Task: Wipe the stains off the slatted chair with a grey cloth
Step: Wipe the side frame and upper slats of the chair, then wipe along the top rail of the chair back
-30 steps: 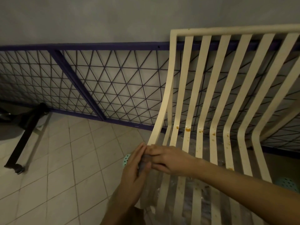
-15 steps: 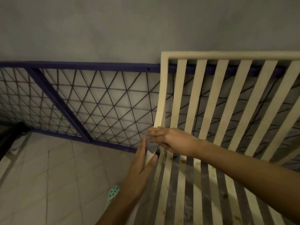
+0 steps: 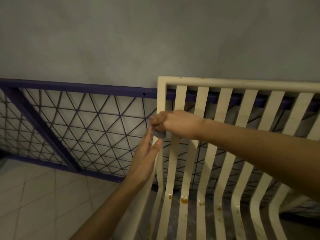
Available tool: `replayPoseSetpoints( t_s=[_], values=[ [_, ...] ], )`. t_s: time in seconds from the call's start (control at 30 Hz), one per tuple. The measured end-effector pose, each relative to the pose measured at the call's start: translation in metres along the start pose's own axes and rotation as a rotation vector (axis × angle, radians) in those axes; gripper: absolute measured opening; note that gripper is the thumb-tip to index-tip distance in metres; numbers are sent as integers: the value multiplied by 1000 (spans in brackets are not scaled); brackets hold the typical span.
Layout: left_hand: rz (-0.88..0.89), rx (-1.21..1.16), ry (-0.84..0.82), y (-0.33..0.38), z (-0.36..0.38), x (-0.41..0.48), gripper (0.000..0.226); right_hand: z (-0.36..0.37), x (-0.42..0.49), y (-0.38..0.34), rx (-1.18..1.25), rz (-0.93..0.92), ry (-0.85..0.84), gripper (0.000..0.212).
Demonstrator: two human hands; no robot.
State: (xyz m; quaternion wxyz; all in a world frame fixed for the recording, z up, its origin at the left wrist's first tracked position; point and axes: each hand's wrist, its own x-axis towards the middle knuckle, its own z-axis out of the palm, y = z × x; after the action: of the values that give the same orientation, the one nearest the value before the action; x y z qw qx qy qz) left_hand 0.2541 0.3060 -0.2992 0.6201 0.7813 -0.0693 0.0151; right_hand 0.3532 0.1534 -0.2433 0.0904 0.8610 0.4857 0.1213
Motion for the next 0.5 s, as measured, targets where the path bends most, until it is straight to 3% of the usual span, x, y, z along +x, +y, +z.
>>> replayPoseSetpoints(
  t_s=[0.23,0.5],
  values=[
    [34,34,6,17,22,33,61,-17,6,33,-99,12,-76,27],
    [120,-70,134,47,1,92,55,-60,35,51,-58,174,43,23]
  ],
)
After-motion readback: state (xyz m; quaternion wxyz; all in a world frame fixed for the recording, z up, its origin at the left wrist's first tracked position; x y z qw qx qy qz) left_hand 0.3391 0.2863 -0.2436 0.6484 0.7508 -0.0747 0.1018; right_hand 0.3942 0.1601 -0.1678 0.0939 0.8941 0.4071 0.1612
